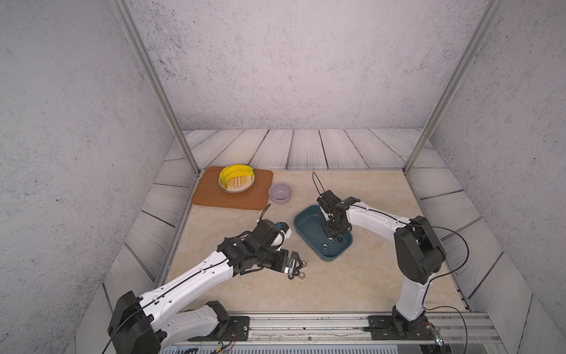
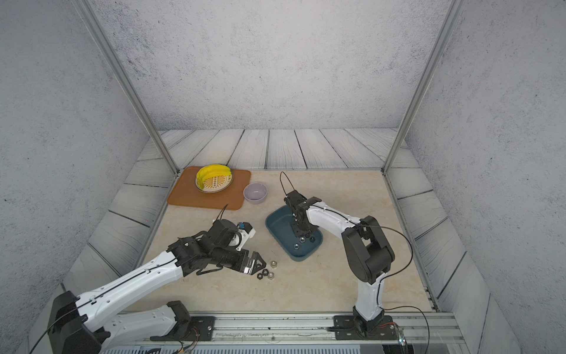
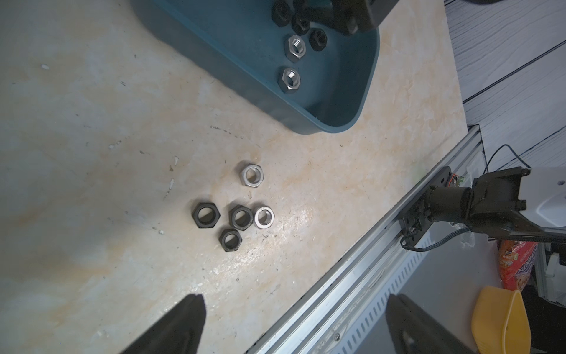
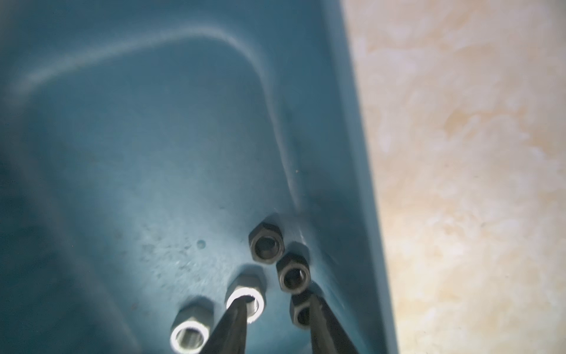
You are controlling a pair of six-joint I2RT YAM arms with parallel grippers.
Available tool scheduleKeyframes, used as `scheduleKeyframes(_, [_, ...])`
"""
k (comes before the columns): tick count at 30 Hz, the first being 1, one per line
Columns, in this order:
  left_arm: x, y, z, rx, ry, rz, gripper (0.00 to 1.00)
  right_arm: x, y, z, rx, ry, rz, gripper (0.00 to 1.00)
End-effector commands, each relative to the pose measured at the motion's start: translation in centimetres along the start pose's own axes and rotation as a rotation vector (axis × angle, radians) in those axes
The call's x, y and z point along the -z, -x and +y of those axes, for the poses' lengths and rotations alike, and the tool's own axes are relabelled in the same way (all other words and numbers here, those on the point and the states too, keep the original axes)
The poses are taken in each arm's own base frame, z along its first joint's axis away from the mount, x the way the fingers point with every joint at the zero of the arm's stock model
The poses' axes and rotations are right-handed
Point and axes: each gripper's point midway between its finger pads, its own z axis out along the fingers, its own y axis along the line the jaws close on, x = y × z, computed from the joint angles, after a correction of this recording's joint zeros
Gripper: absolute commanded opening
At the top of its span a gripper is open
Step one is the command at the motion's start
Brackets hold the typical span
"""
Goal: Put the nuts on the desktop into the storage box
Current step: Place the nut in the storage box, then pick up the nut from the center of the board.
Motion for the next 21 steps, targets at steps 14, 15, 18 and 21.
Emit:
scheduleKeyframes(14, [1.2, -0.4, 3.4, 0.03, 0.193, -0.005, 0.98, 12.0, -1.6, 1.8, 0.016, 0.276, -0.325, 0.99])
scheduleKeyframes(15, [1.2, -0.5, 3.6, 0.03, 0.205, 0.0, 0.98, 13.0, -1.7, 1.8, 0.029, 0.289, -0.361, 0.99])
scheduleKeyframes(18, [1.0, -0.9, 4.1, 0.025, 0.237, 0.033, 1.0, 15.5, -2.1, 1.9, 0.07, 0.325, -0.463, 0.99])
scheduleKeyframes(21, [0.8, -1.3, 3.9, 0.013, 0.233, 0.074, 0.97, 17.7, -2.4, 1.8, 0.086, 0.349, -0.597, 0.99])
